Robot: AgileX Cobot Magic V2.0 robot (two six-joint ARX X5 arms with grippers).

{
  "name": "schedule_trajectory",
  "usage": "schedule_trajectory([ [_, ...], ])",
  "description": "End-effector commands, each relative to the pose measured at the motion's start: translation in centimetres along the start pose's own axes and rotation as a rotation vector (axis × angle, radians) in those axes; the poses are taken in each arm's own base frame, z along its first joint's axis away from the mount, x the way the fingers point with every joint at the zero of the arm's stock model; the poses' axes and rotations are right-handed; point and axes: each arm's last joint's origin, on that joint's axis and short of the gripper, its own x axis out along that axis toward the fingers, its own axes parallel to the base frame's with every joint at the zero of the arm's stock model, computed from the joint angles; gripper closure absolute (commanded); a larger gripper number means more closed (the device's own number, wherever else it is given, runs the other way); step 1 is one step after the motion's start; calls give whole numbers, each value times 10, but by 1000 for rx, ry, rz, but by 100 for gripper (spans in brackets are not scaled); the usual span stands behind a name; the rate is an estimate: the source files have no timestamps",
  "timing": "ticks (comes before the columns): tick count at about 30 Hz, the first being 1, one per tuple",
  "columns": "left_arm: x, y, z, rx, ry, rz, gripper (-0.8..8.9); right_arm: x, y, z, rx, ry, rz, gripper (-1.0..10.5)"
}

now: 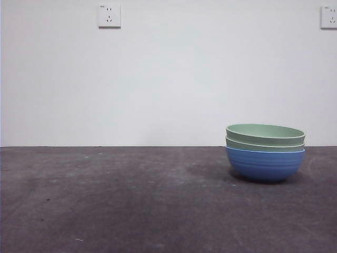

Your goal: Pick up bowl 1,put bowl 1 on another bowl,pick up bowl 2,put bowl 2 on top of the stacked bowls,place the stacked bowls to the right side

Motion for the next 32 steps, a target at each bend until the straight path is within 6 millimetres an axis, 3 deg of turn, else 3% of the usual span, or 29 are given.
schedule_trajectory([
  [1,1,0,-11,-63,23,4,817,2,0,0,-9,4,-2,944],
  [8,1,-1,-20,-86,114,-4,817,2,0,0,-9,4,-2,944],
  [11,1,-1,-19,-150,109,-1,817,2,0,0,-9,3,-2,944],
  [32,1,-1,-19,-148,109,5,817,2,0,0,-9,4,-2,944],
])
